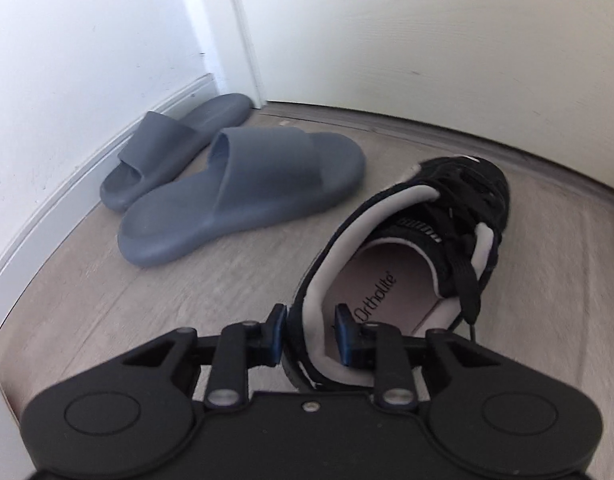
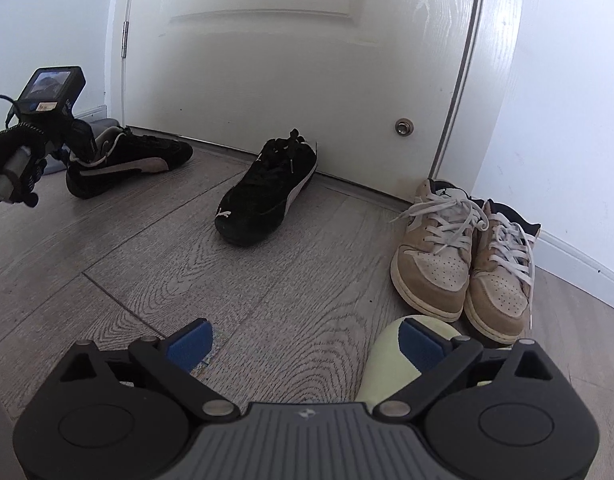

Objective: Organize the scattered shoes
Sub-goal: 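Move the left tool to the black sneaker by the grey slides and grasp it, then pass the black sneaker from the left tool into the right tool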

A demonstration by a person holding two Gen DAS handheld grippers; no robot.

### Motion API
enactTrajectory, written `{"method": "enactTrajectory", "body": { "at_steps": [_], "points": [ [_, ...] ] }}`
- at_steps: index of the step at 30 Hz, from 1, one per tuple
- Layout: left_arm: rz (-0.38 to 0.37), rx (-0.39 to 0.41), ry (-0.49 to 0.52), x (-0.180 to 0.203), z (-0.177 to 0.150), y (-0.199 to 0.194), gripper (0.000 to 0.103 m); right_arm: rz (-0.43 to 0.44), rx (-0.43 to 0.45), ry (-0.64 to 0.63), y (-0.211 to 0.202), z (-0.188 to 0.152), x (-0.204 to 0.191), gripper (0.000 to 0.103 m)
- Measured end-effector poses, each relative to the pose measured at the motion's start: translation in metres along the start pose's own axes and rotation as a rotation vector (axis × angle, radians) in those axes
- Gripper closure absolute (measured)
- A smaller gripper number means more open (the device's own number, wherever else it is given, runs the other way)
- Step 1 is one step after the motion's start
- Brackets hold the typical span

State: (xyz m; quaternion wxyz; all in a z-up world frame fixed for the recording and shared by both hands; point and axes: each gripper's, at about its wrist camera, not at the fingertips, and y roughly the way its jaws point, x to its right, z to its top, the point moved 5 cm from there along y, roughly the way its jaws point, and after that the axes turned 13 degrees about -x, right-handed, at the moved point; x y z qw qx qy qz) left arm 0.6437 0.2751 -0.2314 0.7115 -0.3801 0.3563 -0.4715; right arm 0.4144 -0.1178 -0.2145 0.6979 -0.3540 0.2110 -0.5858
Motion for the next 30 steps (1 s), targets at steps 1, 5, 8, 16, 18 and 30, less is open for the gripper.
{"method": "enactTrajectory", "body": {
  "at_steps": [1,5,8,16,18,30],
  "points": [
    [-0.039,-0.014,0.012,-0.001,-0.013,-0.009,0.078,0.003,0.003,0.002,-0.002,-0.001,0.0,0.004],
    [-0.154,-0.094,0.035,-0.01,-0.065,-0.035,0.078,0.004,0.027,0.014,-0.016,-0.003,0.004,0.004],
    [-0.215,-0.153,0.058,-0.016,-0.101,-0.05,0.08,0.003,0.043,0.032,-0.026,-0.005,0.01,0.004],
    [-0.305,-0.302,0.254,0.014,-0.18,-0.094,0.08,0.006,0.06,0.053,-0.05,-0.018,0.021,0.004],
    [-0.338,-0.32,0.326,0.026,-0.194,-0.101,0.079,0.022,0.059,0.055,-0.054,-0.023,0.022,0.004],
    [-0.479,-0.234,0.606,0.099,-0.253,-0.163,0.034,0.16,0.021,-0.146,-0.063,-0.044,0.009,0.003]
  ]
}}
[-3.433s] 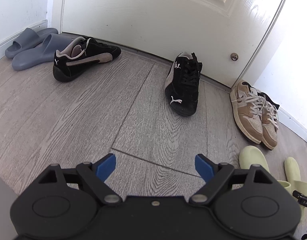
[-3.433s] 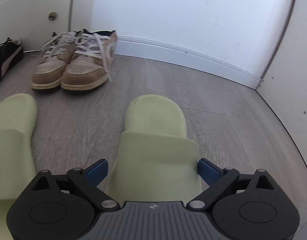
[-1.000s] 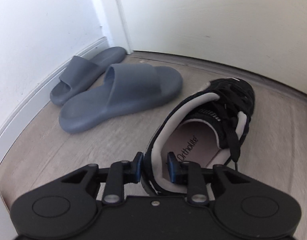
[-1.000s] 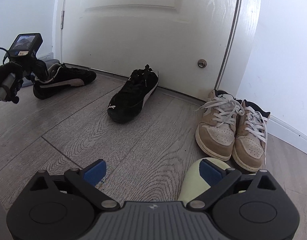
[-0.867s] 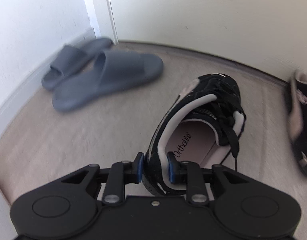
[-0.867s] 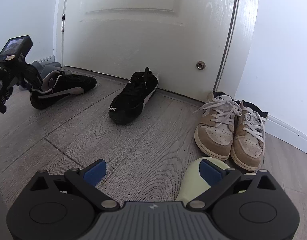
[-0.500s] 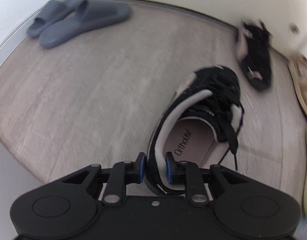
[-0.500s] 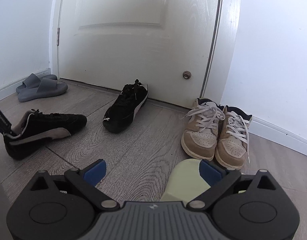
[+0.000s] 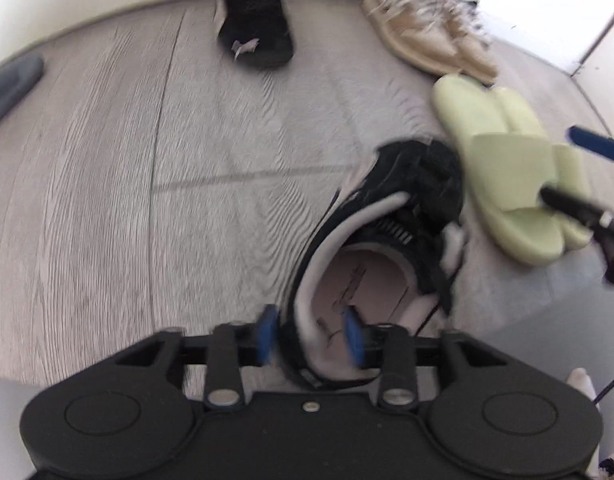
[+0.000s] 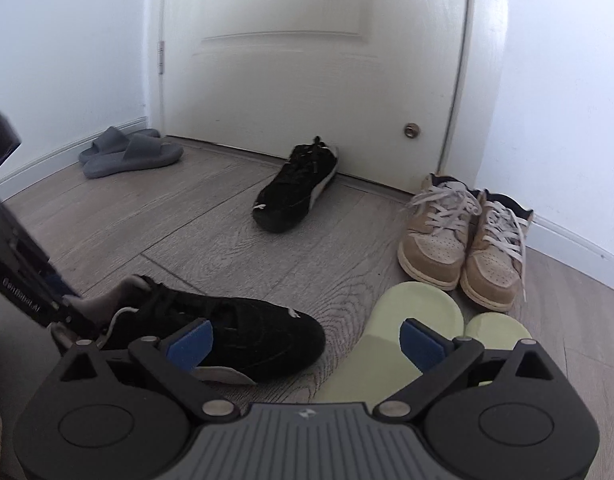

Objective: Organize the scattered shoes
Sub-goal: 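Pass the black sneaker from the left tool into the right tool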

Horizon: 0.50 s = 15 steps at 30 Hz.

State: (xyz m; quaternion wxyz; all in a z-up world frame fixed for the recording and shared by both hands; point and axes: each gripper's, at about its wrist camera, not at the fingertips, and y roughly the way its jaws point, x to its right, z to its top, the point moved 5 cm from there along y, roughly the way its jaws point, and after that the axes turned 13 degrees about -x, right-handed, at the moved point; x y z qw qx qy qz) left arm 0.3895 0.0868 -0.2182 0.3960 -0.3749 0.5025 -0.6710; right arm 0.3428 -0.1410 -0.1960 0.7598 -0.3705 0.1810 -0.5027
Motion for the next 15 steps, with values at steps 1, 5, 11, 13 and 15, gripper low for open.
{"method": "enactTrajectory", "body": {
  "at_steps": [1,5,11,13,15],
  "points": [
    [0.017,0.038,0.001,0.002,-0.001,-0.007,0.033,0.018,0.0,-0.059,0.001,-0.001,-0.003,0.003],
    [0.02,0.166,-0.089,-0.004,-0.002,-0.027,0.033,0.111,-0.015,-0.347,0.018,-0.001,-0.026,0.003],
    [0.069,0.277,-0.304,-0.035,0.001,-0.033,0.033,0.176,0.008,-0.881,0.055,0.005,-0.062,0.003],
    [0.047,0.297,-0.324,-0.042,0.001,-0.039,0.033,0.237,0.01,-1.019,0.063,0.011,-0.07,0.003],
    [0.031,0.315,-0.336,-0.046,0.001,-0.043,0.033,0.294,-0.001,-1.092,0.068,0.019,-0.077,0.003]
  ]
}}
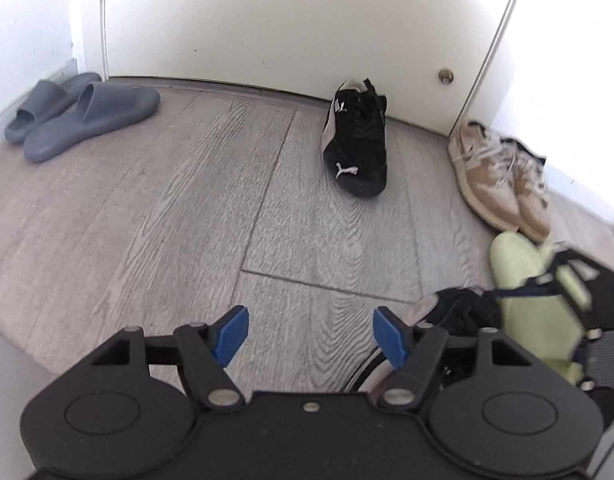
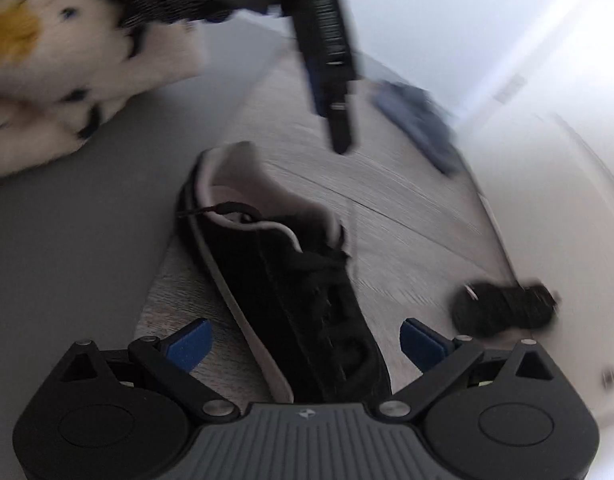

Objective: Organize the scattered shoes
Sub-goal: 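Pass the black sneaker from the left tool into the right tool, then carry the black sneaker with the right tool toward the other black Puma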

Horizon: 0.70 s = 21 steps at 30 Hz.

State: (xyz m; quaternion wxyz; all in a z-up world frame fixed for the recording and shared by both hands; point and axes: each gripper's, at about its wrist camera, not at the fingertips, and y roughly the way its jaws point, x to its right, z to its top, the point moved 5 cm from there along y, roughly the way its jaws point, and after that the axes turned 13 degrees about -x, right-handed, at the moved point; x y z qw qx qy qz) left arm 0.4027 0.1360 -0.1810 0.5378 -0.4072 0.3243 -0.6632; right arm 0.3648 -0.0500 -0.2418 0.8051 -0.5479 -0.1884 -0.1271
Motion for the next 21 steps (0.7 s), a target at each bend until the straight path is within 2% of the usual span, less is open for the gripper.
{"method": "enactTrajectory", "body": {
  "at_steps": [2,4,6,7,11,15,21],
  "points": [
    [-0.002,0.005,-0.005,-0.001,0.002,0.0,0.033,0.103,-0.001,-0.081,0.008,0.013,0.007,0.004],
    [0.006,0.005,-0.006,0.0,0.004,0.003,0.033,0.142,-0.025,-0.131,0.015,0.02,0.009,0.007],
    [0.013,0.003,-0.004,0.0,0.005,0.006,0.033,0.175,-0.061,-0.193,0.022,0.027,0.011,0.015],
    [0.018,-0.001,-0.005,0.0,0.006,0.009,0.033,0.173,-0.098,-0.2,0.027,0.031,0.012,0.019],
    [0.032,-0.007,-0.023,-0.005,0.006,0.013,0.033,0.174,-0.176,-0.105,0.033,0.044,0.018,0.021],
    [0.029,0.025,-0.079,-0.017,0.01,0.007,0.033,0.102,-0.167,0.1,0.039,0.05,0.023,0.021],
    [0.009,0.07,-0.187,-0.039,0.014,0.0,0.033,-0.04,-0.217,0.518,0.055,0.058,0.048,0.02]
  ]
}}
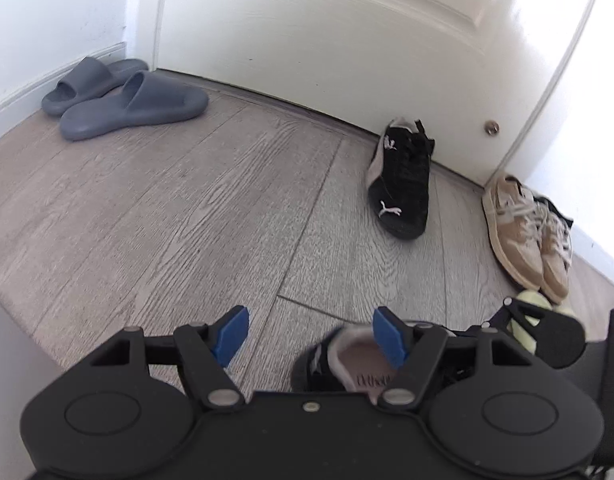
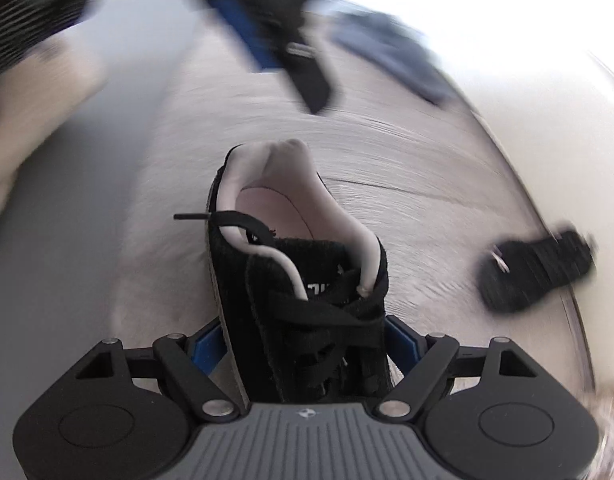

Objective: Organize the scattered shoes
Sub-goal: 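Carry the black sneaker with the right tool toward the other black Puma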

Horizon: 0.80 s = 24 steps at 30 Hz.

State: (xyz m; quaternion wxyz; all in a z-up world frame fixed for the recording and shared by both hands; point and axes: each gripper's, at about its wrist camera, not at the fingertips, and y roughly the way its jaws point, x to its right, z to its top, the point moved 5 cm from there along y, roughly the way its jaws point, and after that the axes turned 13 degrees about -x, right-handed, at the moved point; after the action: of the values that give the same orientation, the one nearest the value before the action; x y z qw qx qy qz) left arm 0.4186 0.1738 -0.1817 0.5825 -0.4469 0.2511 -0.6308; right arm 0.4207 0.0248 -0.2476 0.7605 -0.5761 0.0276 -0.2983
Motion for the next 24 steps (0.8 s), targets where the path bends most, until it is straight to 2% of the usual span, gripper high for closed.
{"method": "enactTrajectory", "body": {
  "at_steps": [2,6,9,13,14,16,19,22,24],
  "points": [
    [-0.004,0.003,-0.021,-0.003,0.001,0.0,0.033,-0.044,-0.045,0.183,0.008,0.014,0.009,0.019],
    [-0.006,0.006,-0.017,-0.003,0.001,-0.001,0.033,-0.046,-0.11,0.349,0.017,0.031,0.021,0.014],
    [0.001,0.008,0.021,0.003,-0.001,-0.001,0.033,0.013,-0.05,0.334,0.003,0.017,0.029,0.013],
    [-0.015,0.002,0.061,0.01,-0.004,0.0,0.033,0.024,0.041,0.197,-0.01,-0.019,0.031,0.013],
    [-0.02,-0.003,0.069,0.012,-0.004,0.001,0.033,0.039,0.026,0.186,-0.008,-0.029,0.033,0.013],
    [-0.028,-0.016,0.084,0.016,-0.006,0.004,0.033,0.103,-0.014,0.228,-0.002,-0.037,0.038,0.014],
    [-0.039,-0.041,0.101,0.021,-0.008,0.01,0.033,0.131,-0.007,0.288,-0.004,-0.037,0.045,0.018],
    [-0.033,-0.042,0.109,0.023,-0.01,0.01,0.033,0.104,0.007,0.439,0.001,-0.034,0.045,0.02],
    [-0.033,-0.038,0.102,0.022,-0.01,0.009,0.033,0.055,0.012,0.602,0.003,-0.032,0.048,0.021]
  ]
}}
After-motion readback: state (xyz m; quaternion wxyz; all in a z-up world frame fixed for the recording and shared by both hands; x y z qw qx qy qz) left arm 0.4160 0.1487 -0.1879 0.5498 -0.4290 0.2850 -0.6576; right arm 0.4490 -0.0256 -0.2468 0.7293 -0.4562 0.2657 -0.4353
